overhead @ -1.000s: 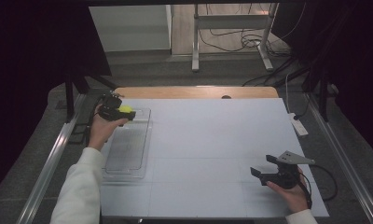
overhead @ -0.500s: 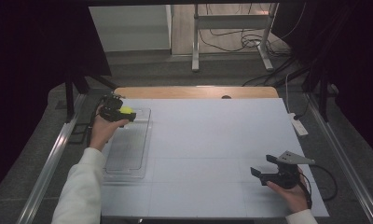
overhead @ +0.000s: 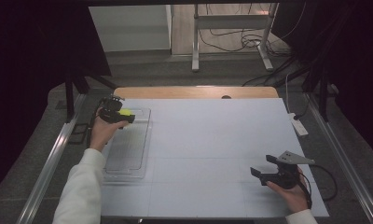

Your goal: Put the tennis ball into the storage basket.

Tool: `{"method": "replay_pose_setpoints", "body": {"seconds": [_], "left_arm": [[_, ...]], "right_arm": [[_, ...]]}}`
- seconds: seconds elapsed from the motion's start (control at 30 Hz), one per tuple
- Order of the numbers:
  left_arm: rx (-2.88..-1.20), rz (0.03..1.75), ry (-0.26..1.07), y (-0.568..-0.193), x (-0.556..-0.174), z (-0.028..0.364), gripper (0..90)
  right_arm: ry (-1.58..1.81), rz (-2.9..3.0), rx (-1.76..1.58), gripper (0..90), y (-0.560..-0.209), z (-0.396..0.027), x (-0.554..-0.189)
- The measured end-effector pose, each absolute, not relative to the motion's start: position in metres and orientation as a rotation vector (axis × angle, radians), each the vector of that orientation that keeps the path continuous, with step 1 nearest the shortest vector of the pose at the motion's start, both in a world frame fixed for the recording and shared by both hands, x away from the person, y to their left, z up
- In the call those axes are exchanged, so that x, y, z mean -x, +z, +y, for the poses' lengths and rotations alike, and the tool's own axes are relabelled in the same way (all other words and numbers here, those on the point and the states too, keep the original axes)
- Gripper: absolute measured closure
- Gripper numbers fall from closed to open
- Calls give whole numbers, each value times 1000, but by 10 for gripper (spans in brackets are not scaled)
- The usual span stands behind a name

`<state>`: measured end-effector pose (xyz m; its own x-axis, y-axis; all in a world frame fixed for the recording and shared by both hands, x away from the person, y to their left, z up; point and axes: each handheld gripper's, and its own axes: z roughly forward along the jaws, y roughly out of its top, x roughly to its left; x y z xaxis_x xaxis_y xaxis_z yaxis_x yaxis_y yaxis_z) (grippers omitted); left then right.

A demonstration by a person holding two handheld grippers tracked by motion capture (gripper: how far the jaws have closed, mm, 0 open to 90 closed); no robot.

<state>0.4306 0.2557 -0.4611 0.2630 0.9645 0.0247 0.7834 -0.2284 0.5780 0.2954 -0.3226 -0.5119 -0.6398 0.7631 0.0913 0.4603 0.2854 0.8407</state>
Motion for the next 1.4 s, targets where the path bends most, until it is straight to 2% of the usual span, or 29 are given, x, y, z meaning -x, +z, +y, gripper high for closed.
{"method": "replay_pose_setpoints", "body": {"seconds": [1.4], "left_arm": [[-2169, 1636, 520, -485, -440, 252, 262]], "right_arm": [[1281, 2232, -1111, 113, -513, -323, -296]]}}
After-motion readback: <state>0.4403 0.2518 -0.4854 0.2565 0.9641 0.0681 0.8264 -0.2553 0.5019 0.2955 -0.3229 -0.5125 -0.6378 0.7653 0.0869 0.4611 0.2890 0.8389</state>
